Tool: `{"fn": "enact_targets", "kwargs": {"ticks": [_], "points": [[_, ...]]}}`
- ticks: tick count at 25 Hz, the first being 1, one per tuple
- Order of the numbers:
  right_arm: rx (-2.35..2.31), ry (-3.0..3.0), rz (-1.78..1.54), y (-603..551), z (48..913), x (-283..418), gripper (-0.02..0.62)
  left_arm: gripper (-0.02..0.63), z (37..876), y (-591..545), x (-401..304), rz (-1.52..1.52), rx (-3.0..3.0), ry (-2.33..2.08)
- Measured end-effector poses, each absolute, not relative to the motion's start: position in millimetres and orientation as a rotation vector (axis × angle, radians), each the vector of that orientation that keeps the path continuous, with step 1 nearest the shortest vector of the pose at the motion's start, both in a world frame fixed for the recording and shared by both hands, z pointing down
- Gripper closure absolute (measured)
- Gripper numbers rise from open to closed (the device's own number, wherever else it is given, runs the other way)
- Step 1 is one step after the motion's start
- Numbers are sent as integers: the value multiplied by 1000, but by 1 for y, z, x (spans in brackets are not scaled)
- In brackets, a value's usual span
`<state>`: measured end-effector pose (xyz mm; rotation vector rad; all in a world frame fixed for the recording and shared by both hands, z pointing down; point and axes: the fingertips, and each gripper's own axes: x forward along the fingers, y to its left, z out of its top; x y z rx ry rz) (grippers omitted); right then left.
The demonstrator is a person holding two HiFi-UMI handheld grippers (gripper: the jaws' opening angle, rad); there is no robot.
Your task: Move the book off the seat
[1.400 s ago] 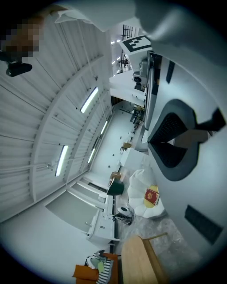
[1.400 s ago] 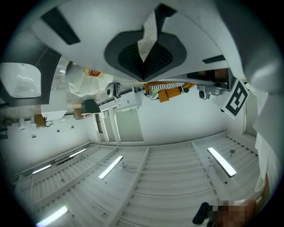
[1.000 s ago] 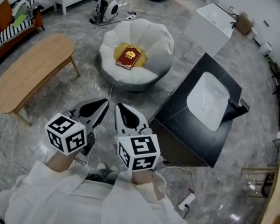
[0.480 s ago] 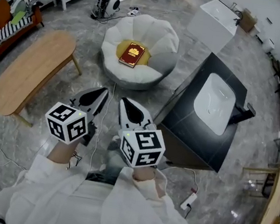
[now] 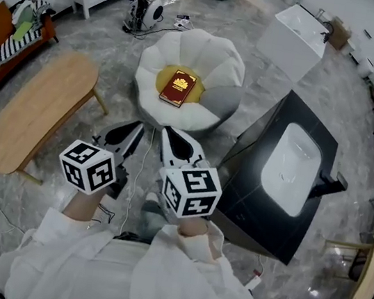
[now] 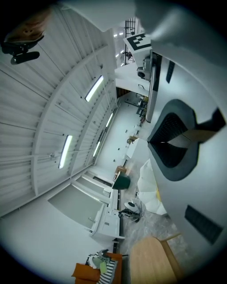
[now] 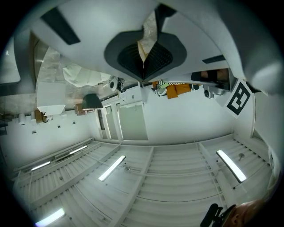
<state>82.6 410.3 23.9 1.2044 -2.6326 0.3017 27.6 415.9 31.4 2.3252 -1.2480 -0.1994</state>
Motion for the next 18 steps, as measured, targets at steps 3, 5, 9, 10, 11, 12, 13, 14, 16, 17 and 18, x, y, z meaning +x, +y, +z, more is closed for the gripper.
{"fn": "enact_targets", "kwargs": {"ticks": [3, 5, 9, 10, 11, 12, 13, 14, 16, 17, 18], "points": [[1192, -2644, 294, 364, 21, 85, 583, 600, 28, 370, 26, -221, 2323, -1268], [1179, -2666, 289, 335, 19, 86, 583, 600, 26, 341, 26, -237, 2321, -1279], [1149, -2705, 289, 287, 18, 86, 583, 600, 30, 296, 25, -232, 2311, -1337], [1135, -2706, 288, 278, 19, 85, 583, 600, 31, 288, 25, -232, 2306, -1349], [1121, -2706, 290, 270, 20, 84, 583, 600, 32, 281, 25, -236, 2296, -1355], [1110, -2705, 295, 263, 22, 82, 583, 600, 34, 275, 24, -240, 2282, -1358], [1099, -2703, 303, 257, 25, 81, 583, 600, 38, 270, 24, -243, 2268, -1359], [1088, -2701, 310, 252, 28, 80, 583, 600, 41, 264, 23, -243, 2254, -1360], [1069, -2699, 319, 242, 33, 77, 583, 600, 47, 253, 21, -238, 2236, -1364], [1064, -2697, 325, 237, 36, 76, 583, 600, 50, 247, 21, -234, 2230, -1364], [1062, -2696, 332, 231, 38, 75, 583, 600, 52, 240, 20, -230, 2227, -1363]]}}
